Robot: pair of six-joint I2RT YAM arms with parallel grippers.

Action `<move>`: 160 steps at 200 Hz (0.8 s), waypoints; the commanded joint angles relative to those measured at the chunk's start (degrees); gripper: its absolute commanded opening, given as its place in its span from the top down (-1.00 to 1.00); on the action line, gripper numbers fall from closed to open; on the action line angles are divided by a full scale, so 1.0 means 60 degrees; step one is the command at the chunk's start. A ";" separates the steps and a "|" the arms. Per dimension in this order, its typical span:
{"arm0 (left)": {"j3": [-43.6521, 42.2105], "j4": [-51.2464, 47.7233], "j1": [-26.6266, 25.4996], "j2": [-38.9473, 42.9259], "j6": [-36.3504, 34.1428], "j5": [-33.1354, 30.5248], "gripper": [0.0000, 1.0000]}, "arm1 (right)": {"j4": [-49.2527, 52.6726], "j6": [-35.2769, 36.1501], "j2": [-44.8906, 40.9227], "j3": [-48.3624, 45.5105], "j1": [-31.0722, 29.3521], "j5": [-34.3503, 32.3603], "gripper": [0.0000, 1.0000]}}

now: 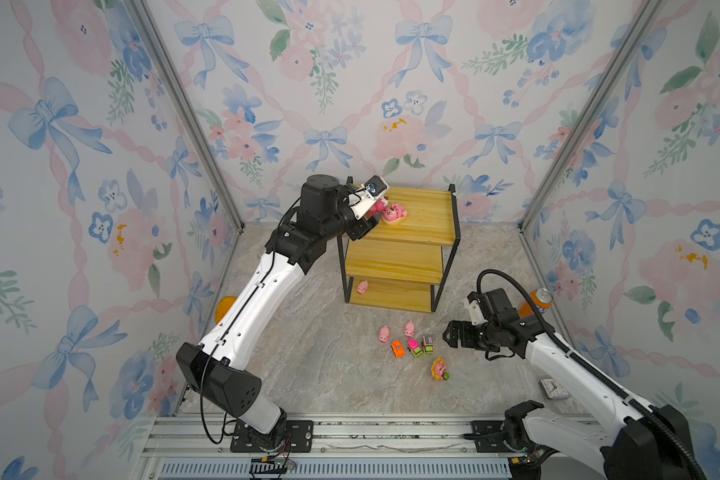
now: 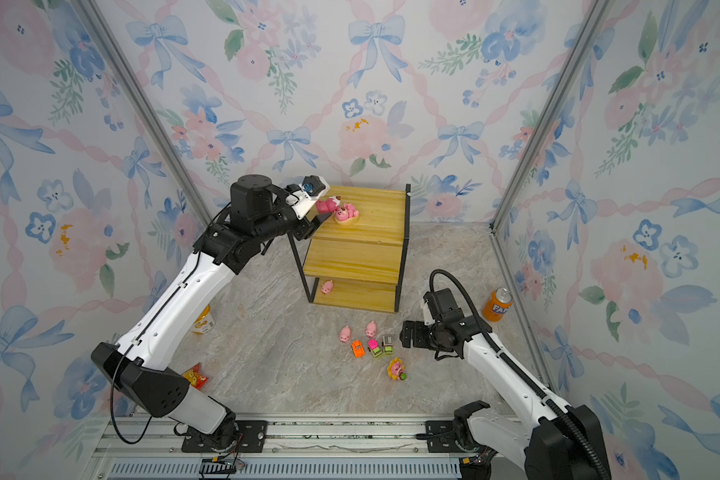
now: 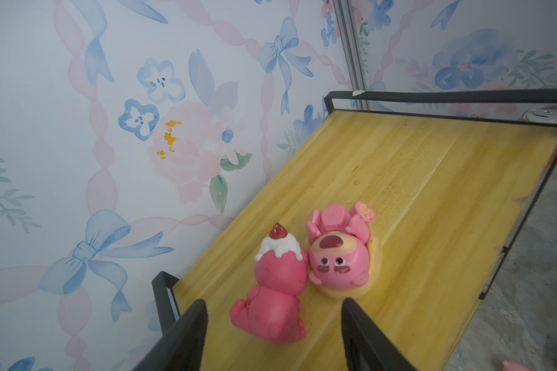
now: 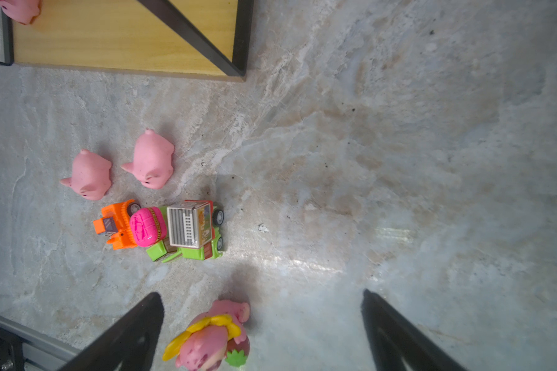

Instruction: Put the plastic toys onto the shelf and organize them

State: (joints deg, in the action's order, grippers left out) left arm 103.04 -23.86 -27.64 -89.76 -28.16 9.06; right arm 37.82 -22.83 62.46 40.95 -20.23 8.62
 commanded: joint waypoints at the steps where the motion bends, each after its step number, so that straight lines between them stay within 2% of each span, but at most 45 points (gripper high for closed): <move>1: 0.0228 0.0023 -0.0074 -0.0262 -0.0162 0.0132 -0.33 | 0.0017 0.0143 -0.0179 -0.0151 0.0094 0.0070 -0.96; 38: 0.0228 0.0021 -0.0183 -0.0445 -0.0238 0.0065 -0.22 | -0.0033 0.0165 -0.0105 -0.0132 0.0112 0.0075 -0.96; 160: 0.0025 0.0010 -0.0242 -0.0593 -0.0287 -0.0541 -0.05 | -0.0108 0.0233 0.0097 -0.0125 0.0239 0.0164 -0.96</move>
State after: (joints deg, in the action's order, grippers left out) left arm 103.44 -23.90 -28.88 -92.86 -29.28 6.44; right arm 37.28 -22.22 62.50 40.77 -19.49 8.86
